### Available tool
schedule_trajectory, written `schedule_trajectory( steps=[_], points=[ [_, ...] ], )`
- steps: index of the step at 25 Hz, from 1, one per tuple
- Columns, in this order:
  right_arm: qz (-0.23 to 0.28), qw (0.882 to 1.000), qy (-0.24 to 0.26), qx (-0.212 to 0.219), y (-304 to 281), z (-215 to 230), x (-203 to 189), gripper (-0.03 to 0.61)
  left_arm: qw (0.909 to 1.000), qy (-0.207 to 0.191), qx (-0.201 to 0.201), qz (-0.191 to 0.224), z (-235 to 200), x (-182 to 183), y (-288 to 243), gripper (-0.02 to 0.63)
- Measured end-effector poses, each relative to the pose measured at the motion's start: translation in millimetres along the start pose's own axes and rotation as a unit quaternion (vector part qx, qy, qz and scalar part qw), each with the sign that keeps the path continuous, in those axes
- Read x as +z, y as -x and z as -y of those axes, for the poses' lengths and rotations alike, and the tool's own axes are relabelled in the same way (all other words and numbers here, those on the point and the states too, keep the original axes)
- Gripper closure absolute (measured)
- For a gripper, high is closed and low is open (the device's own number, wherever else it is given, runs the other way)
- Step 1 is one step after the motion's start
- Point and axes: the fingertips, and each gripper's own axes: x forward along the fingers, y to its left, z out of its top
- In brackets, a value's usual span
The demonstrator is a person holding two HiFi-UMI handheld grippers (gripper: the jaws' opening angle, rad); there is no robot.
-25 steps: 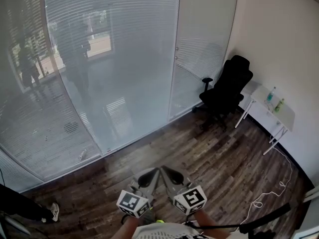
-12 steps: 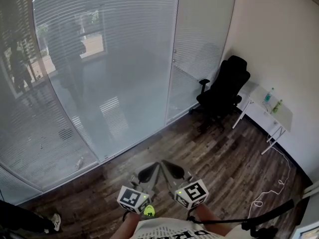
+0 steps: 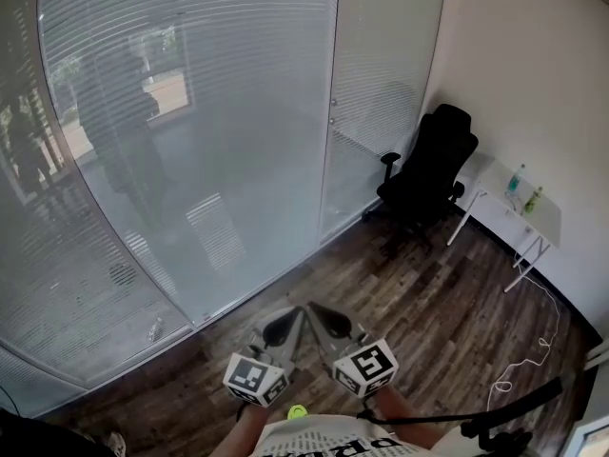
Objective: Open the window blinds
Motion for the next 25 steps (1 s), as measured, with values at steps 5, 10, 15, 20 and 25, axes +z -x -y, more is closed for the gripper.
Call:
schedule_trajectory(
  steps=[5, 10, 15, 20, 25],
  points=[
    [-0.009, 1.000, 0.001, -0.001, -18.7, 13.8, -5.1, 0.571, 1.0000, 0.006, 0.000, -0.007, -18.7, -4.5, -14.1, 0.623],
    [-0.013, 1.000, 0.016, 0.004, -32.2, 29.3, -14.4, 0.571, 0.9999, 0.010, 0.003, -0.012, -32.4, -14.4, -30.7, 0.623],
    [-0.013, 1.000, 0.003, 0.013, -45.5, 69.7, -19.7, 0.571, 0.9995, 0.022, 0.017, -0.015, -45.1, -24.7, -68.8, 0.623],
    [-0.014, 1.000, 0.005, 0.027, -59.4, 122.9, -11.3, 0.571, 0.9992, 0.018, 0.028, -0.020, -55.0, -21.3, -123.6, 0.623],
    [-0.017, 0.999, 0.003, 0.034, -75.3, 170.1, -12.5, 0.571, 0.9991, 0.011, 0.031, -0.025, -68.4, -26.9, -171.5, 0.623]
  ],
)
